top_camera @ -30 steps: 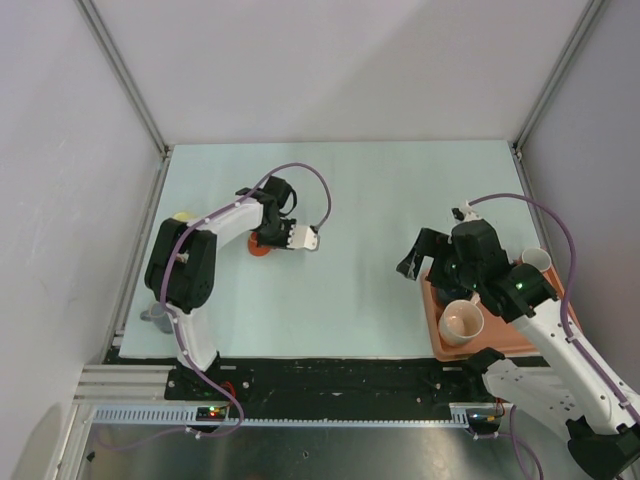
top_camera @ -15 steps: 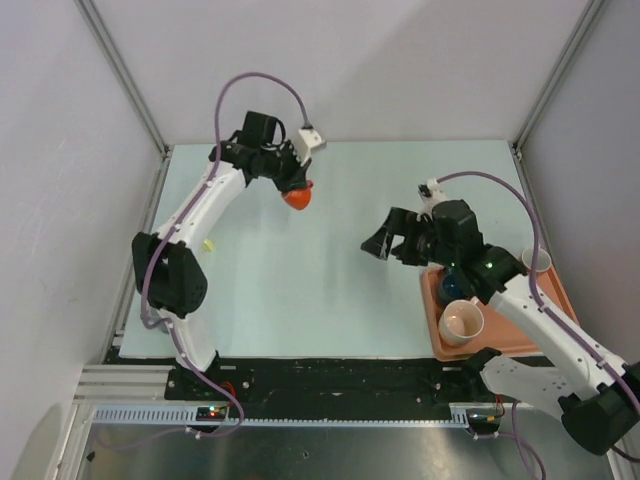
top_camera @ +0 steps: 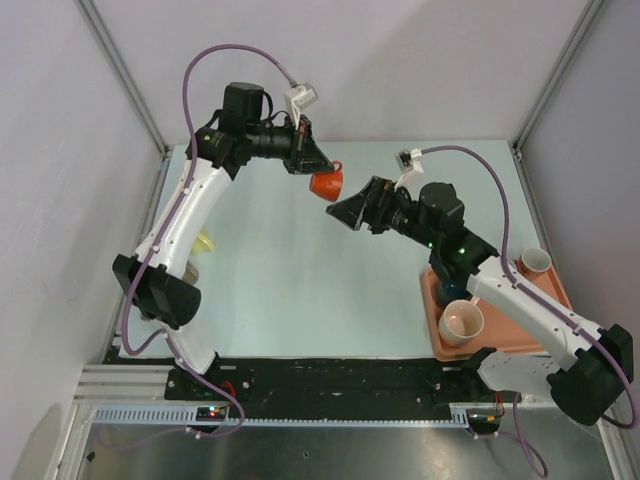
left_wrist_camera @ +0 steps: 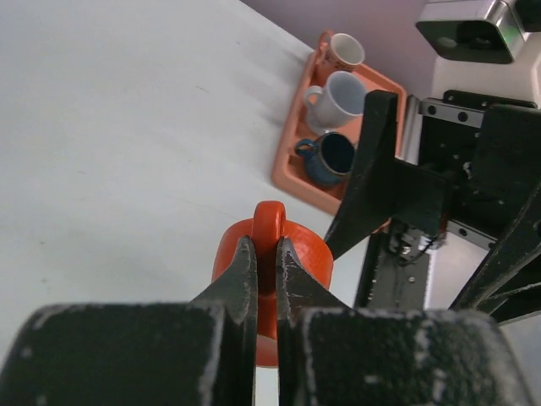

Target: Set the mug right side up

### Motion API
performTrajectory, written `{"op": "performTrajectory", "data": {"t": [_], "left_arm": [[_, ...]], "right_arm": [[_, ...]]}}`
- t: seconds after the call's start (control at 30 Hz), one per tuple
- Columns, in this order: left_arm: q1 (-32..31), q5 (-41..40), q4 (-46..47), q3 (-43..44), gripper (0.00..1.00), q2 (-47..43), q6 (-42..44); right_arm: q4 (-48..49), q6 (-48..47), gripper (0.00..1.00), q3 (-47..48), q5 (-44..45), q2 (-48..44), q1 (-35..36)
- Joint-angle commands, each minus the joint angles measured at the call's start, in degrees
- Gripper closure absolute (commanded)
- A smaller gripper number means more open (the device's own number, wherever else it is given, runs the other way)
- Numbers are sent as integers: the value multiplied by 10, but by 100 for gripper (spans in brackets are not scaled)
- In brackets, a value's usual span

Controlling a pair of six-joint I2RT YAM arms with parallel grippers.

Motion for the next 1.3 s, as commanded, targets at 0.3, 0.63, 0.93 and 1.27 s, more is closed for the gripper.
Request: {"op": "performTrajectory", "data": {"t": [0.3,0.63,0.93,1.27], "left_arm": [[-35,71,8,37,100,-29,-91],[-45,83,28,67,89,-28,-121],[19,-126,28,57,1,-43,-105],[48,-320,14,-47,0,-90,50]], "right_arm": [[128,19,24,25,-5,9,5],[142,24,93,25,-9,13,6],[-343,-56,100,123,215,-42,-41],[-714,-69,100,123,317,-96,-298]]}}
